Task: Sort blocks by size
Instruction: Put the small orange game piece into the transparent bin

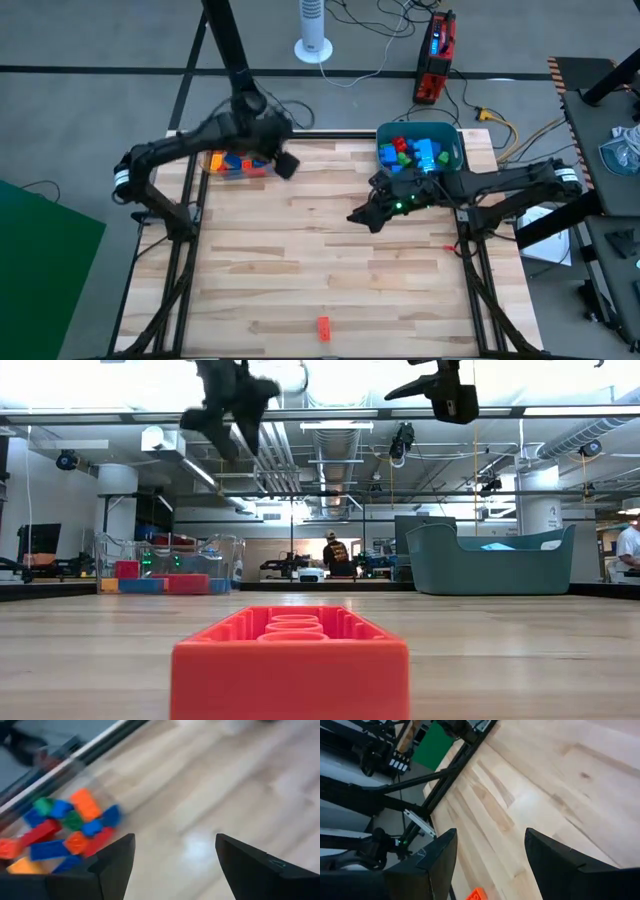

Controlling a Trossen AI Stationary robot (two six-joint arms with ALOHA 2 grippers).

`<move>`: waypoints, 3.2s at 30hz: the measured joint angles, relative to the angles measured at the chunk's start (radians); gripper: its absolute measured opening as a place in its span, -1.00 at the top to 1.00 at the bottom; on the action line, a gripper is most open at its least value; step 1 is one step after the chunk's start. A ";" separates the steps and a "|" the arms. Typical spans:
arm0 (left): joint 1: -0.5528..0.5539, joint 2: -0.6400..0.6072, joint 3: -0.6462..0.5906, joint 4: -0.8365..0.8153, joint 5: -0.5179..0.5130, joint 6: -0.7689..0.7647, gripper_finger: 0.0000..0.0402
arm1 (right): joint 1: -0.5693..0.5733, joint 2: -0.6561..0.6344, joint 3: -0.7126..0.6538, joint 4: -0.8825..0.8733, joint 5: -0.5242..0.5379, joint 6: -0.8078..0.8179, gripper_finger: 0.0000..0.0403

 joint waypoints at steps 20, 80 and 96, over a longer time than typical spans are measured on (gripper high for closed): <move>-0.654 -0.040 -0.001 0.106 -0.114 -0.443 -0.31 | 0.238 0.364 0.228 -0.179 0.020 0.173 -0.09; -0.917 -0.038 -0.001 0.013 -0.376 -0.426 -0.31 | 0.282 0.844 0.724 -0.520 0.001 0.222 0.75; -0.975 -0.141 0.000 -0.026 -0.509 -0.435 -0.31 | 0.290 0.946 0.719 -0.536 0.038 0.322 -0.28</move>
